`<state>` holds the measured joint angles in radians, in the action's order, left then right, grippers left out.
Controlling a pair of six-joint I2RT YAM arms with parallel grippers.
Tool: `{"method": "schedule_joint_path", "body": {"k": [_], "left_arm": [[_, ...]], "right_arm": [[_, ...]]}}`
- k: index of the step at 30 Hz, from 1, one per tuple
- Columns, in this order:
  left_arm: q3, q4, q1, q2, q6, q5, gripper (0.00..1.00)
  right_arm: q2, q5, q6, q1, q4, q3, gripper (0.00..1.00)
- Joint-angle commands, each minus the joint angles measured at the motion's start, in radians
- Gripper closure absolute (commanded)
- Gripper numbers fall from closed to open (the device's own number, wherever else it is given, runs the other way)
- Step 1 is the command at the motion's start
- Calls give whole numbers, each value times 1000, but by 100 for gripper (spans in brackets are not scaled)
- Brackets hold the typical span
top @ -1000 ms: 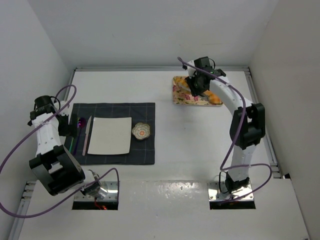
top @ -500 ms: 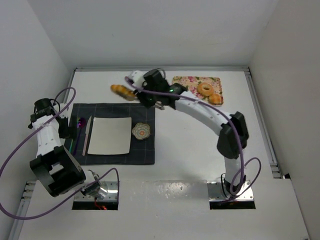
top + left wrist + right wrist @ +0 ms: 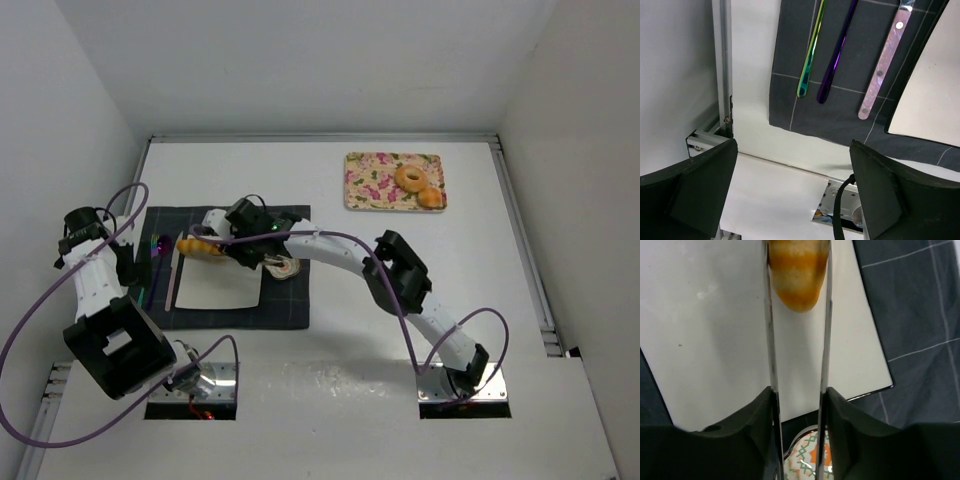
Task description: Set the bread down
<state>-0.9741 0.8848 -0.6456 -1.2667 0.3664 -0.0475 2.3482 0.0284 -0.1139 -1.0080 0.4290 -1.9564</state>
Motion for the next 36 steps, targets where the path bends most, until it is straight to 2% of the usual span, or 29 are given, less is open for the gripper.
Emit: {"method": "schedule_joint_path", "body": {"k": [1,5,8,10,13,19,23,26,27,29,30,32,34,36], "left_arm": [[2,-10,-22,16,16,21,0],[-9,-10,-22,7,16,31,0],[-9,-10,-22,7,16,40,0],[-9,-10,-22,7,16,40,0],[-9,-10,-22,7,16,49,0],[-9,-10,-22,7,25,49,0],[-18,-10,-22,7,25,58,0],[-18,-10,-31,7,34,58,0],[-18,-10,-31,7,34,58,0],[-27,-10,-31,7,34,69,0],[-28,-10,-31,7,34,80,0],[-37,-10,-31,-2,34,80,0],[-37,-1,-31,-11,34,89,0],[-48,-1,-31,-11,34,89,0]], "right_arm": [[-50,-24,-15,-6,-49,-22,56],[-95,-12,-39,-21,-56,11,41],[-138,-10,-35,-29,-65,36,38],[-165,-16,-29,-30,-78,57,38],[-213,-53,-30,-27,-102,86,43],[-349,-105,-38,-15,-160,168,43],[-510,-137,-18,19,-162,270,43],[-619,-209,14,89,-151,391,43],[-691,-243,43,159,-144,436,43],[-730,-324,60,212,-93,499,43],[-763,-341,78,294,-66,533,43],[-800,-392,101,356,-13,560,43],[-823,-424,161,501,65,591,43],[-831,-433,177,580,118,611,43]]}}
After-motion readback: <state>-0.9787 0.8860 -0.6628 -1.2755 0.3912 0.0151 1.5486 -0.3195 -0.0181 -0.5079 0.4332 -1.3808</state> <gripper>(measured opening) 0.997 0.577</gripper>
